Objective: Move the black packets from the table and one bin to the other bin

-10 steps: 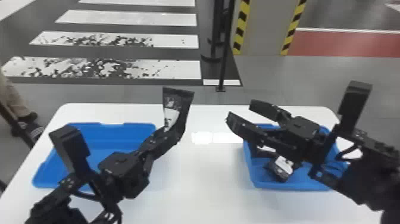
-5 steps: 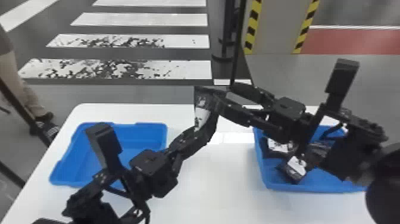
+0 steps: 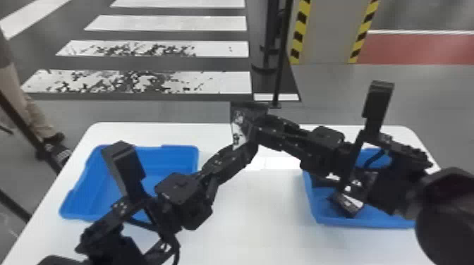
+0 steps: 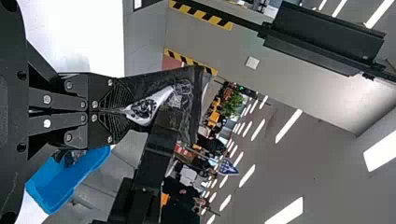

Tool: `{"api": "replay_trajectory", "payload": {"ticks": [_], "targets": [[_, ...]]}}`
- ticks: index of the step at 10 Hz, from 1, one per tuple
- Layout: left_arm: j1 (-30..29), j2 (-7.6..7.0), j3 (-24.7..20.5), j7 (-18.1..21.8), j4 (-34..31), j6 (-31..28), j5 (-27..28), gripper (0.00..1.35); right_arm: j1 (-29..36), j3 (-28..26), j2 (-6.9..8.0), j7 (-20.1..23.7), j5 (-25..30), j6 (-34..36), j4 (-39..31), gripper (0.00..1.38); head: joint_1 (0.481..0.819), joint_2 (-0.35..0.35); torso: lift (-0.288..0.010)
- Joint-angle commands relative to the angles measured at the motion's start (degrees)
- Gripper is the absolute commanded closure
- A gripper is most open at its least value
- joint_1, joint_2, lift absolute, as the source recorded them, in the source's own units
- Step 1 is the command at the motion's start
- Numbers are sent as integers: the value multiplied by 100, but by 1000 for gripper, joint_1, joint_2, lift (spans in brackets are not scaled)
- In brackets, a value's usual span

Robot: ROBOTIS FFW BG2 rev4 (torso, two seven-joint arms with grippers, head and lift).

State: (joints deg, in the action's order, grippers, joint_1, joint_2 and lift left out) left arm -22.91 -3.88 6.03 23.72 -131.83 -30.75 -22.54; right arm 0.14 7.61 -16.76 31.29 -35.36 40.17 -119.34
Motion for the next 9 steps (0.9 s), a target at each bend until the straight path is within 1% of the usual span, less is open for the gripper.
{"api": "replay_trajectory", "payload": {"ticks": [1,3,4,5,7,8,9], "targets": [[41,-25,94,1,0,10,-20,1214,-43,62,-12,0,-18,33,87,1200,695,15,-110],[83,-69,208,1,0,24,-77,1214,-57,73,-20,0,-41,-24,87,1202,695,8,-110],[83,-69,186,1,0,24,-77,1214,-57,73,-20,-9,-86,-38,87,1205,695,2,-110],[69,-69,174,1,14,52,-77,1214,-57,73,-20,-26,-166,-94,101,1285,695,0,-110],[55,-69,163,-8,98,193,-100,1213,-71,73,-12,-61,-258,-206,87,1280,695,3,-110],[55,-69,151,-8,225,319,-203,1059,-99,62,-12,-79,-292,-305,73,1280,695,5,-110],[55,-60,151,10,323,277,-260,685,-155,5,-12,-88,-292,-375,59,1279,695,7,-110]]}}
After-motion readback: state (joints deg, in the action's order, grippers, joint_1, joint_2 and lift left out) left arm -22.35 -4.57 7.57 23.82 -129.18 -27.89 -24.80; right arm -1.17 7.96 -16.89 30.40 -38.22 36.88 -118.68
